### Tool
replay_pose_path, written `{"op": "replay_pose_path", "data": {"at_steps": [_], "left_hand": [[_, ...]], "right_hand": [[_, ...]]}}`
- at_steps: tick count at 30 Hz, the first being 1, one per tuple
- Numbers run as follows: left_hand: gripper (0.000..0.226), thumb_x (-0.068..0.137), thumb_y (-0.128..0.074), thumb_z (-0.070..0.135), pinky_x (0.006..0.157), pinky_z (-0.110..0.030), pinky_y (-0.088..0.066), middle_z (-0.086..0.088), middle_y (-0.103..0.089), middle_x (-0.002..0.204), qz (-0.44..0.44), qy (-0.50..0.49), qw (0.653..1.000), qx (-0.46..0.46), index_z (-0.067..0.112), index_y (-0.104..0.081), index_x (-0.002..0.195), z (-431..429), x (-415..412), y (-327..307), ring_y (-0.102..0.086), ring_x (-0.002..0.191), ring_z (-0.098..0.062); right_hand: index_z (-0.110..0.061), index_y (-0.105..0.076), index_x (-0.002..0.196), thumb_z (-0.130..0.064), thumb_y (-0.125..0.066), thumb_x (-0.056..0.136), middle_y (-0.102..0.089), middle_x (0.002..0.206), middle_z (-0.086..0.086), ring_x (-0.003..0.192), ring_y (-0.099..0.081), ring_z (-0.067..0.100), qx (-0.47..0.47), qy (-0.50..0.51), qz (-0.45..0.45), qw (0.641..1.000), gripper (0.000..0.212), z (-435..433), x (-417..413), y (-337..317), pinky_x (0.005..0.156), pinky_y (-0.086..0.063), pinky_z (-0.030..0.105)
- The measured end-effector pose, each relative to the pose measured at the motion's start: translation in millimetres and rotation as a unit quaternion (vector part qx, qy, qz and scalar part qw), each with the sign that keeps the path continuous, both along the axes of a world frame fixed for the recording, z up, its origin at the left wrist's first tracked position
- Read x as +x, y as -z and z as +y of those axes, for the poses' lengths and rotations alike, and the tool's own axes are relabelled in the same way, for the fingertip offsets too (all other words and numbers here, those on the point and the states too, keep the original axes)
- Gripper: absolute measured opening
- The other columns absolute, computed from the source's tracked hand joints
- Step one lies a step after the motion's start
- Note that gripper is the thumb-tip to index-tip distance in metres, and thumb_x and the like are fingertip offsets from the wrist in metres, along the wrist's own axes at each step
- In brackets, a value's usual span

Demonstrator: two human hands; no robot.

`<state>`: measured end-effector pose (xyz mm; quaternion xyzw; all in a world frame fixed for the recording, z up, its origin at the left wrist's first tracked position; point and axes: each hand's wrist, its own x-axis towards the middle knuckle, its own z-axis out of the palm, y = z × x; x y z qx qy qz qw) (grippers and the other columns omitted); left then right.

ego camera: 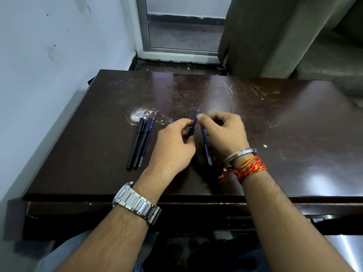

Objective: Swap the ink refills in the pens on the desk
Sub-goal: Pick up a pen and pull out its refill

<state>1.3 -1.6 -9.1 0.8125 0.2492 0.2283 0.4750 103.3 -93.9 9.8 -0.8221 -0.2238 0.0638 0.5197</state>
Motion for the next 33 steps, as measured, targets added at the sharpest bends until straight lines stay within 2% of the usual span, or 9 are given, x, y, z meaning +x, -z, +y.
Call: {"op": "replay_pose_path", "data": {"at_steps": [2,4,8,10,15,21,27,31,33], "left_hand": [[0.032,0.081,-0.068,0.014,0.068,-0.019,-0.055,0.016,-0.069,0.078,-0.003,-0.003,1.000,0.011,0.038,-0.069,0.102,-0.2,-1.0,-1.4,-0.065,0.068,0.001],[0.033,0.083,-0.069,0.012,0.067,-0.019,-0.055,0.011,-0.069,0.080,0.006,-0.003,1.000,0.008,0.037,-0.067,0.104,0.1,-1.0,-1.6,-0.065,0.066,-0.002],[0.030,0.086,-0.067,0.015,0.073,-0.034,-0.060,0.009,-0.070,0.087,0.036,0.030,0.999,0.005,0.038,-0.062,0.105,-0.7,-1.1,-3.2,-0.069,0.070,-0.010],[0.027,0.086,-0.064,0.016,0.075,-0.033,-0.059,0.011,-0.070,0.086,0.059,0.037,0.997,0.013,0.039,-0.061,0.099,-1.4,-1.3,-4.1,-0.070,0.072,-0.008],[0.021,0.087,-0.055,0.016,0.055,-0.019,-0.045,0.010,-0.066,0.081,0.110,-0.017,0.994,0.020,0.036,-0.060,0.092,3.0,-1.5,-5.3,-0.062,0.066,-0.003],[0.018,0.091,-0.060,0.038,0.045,-0.009,-0.037,0.020,-0.063,0.060,0.055,-0.013,0.998,0.003,0.031,-0.065,0.075,-2.6,1.2,-7.6,-0.056,0.056,0.003],[0.014,0.091,-0.061,0.026,0.042,-0.008,-0.036,0.008,-0.059,0.055,0.071,-0.004,0.997,0.036,0.026,-0.066,0.078,-2.3,0.3,-3.8,-0.053,0.047,0.004],[0.015,0.087,-0.068,0.035,0.044,-0.009,-0.038,0.011,-0.063,0.062,0.065,-0.031,0.997,0.029,0.031,-0.063,0.073,-1.5,-0.4,-5.1,-0.057,0.057,0.005],[0.017,0.084,-0.069,0.043,0.042,-0.009,-0.035,0.012,-0.062,0.062,0.070,-0.046,0.996,0.026,0.032,-0.063,0.073,-1.3,0.2,-5.1,-0.056,0.056,0.006]], "right_hand": [[-0.021,-0.072,0.062,-0.042,-0.070,0.080,-0.063,0.050,-0.009,0.051,-0.057,0.002,0.001,-0.052,0.068,0.996,0.028,1.3,-2.3,1.7,0.058,-0.051,0.027],[-0.022,-0.071,0.062,-0.034,-0.070,0.084,-0.061,0.046,-0.011,0.047,-0.056,0.000,0.003,-0.069,0.080,0.994,0.026,2.4,-2.7,2.9,0.057,-0.049,0.027],[-0.013,-0.068,0.071,-0.027,-0.064,0.091,-0.062,0.053,-0.003,0.047,-0.054,0.008,0.080,0.013,0.080,0.994,0.024,2.8,2.5,0.8,0.056,-0.049,0.032],[-0.011,-0.067,0.079,-0.029,-0.060,0.093,-0.068,0.064,0.001,0.051,-0.059,0.008,0.106,0.059,0.050,0.991,0.023,1.2,5.3,0.0,0.057,-0.051,0.032],[-0.016,-0.058,0.082,-0.024,-0.054,0.097,-0.072,0.070,0.000,0.051,-0.061,0.008,0.217,0.084,0.042,0.972,0.018,0.8,5.9,-3.5,0.046,-0.047,0.022],[-0.013,-0.064,0.084,-0.024,-0.058,0.096,-0.070,0.067,-0.002,0.050,-0.061,0.003,0.140,0.055,0.048,0.987,0.018,3.5,3.2,2.4,0.050,-0.050,0.021],[-0.016,-0.066,0.077,-0.014,-0.073,0.084,-0.069,0.063,0.003,0.049,-0.062,0.006,0.091,-0.035,0.104,0.990,0.010,4.2,-3.6,1.7,0.052,-0.053,0.022],[-0.019,-0.073,0.077,-0.020,-0.074,0.081,-0.071,0.065,0.001,0.059,-0.068,0.011,0.033,0.004,0.044,0.998,0.005,1.4,-1.0,1.3,0.065,-0.059,0.033],[-0.016,-0.076,0.078,-0.023,-0.071,0.081,-0.072,0.066,0.000,0.066,-0.070,0.016,-0.040,0.044,-0.035,0.998,0.009,-3.1,3.5,-0.5,0.074,-0.058,0.032]]}}
